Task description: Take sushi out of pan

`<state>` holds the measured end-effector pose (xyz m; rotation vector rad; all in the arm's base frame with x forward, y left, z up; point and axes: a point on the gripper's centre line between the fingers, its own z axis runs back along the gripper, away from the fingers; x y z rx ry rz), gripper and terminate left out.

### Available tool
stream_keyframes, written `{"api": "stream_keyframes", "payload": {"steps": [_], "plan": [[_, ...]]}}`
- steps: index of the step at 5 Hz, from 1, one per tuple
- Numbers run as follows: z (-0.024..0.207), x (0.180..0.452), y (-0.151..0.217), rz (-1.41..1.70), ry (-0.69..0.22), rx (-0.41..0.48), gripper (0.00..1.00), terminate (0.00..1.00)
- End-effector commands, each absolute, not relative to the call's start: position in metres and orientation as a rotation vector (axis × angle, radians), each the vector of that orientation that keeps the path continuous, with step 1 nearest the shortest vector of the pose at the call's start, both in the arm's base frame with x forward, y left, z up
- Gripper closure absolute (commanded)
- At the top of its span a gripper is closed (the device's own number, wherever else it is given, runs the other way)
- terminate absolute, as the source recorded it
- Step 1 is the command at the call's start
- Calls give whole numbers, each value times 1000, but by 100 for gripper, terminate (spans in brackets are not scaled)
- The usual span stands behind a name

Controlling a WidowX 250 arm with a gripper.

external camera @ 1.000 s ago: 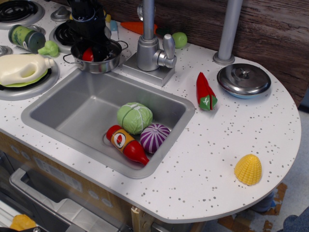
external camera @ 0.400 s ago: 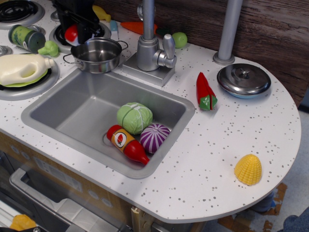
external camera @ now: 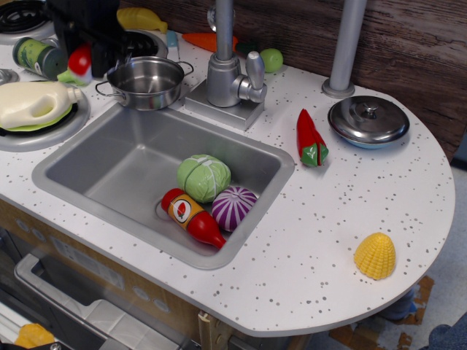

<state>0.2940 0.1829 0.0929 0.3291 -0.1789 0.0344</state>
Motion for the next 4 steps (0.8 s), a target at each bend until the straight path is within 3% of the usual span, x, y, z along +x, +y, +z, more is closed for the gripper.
{"api": "stream_keyframes", "payload": {"steps": [1,3,4], "plan": [[88,259,197,91,-229,298,100,0],[52,222,229,90,-250,250,100,0],[42,215,249,33,-228,178,100,0]]}}
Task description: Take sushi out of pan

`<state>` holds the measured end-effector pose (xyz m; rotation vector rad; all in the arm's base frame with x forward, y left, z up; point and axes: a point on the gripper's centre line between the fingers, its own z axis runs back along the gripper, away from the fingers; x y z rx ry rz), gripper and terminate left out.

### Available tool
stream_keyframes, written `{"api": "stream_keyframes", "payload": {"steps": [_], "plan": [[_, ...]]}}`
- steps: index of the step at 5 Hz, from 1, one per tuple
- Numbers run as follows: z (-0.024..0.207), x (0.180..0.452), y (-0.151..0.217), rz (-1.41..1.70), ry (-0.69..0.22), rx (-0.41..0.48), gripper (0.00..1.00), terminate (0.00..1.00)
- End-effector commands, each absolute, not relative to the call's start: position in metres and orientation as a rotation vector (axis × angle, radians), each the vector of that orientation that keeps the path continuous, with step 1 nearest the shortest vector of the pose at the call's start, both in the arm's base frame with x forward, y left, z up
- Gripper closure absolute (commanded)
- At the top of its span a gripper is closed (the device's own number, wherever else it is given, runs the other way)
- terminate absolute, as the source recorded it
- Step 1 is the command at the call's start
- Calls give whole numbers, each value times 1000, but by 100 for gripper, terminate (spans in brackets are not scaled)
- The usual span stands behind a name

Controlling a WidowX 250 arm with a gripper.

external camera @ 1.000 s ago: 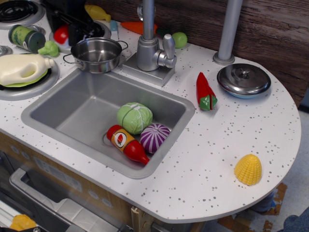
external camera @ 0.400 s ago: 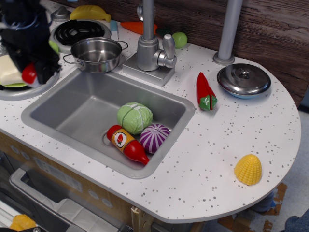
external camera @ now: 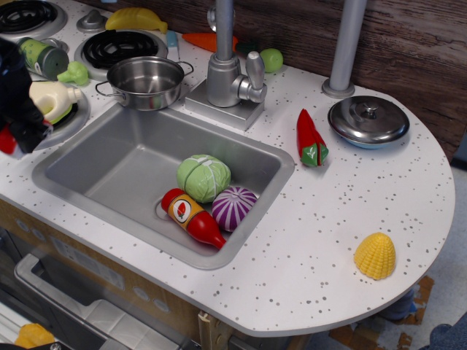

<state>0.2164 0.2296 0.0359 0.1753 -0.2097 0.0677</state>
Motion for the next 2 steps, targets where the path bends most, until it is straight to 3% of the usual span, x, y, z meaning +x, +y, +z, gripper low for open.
{"api": "stream_keyframes", "payload": {"steps": [1,2], "plan": [[21,206,261,-3,-240,121,0,0],[16,207,260,-16,-242,67,0,100]]}}
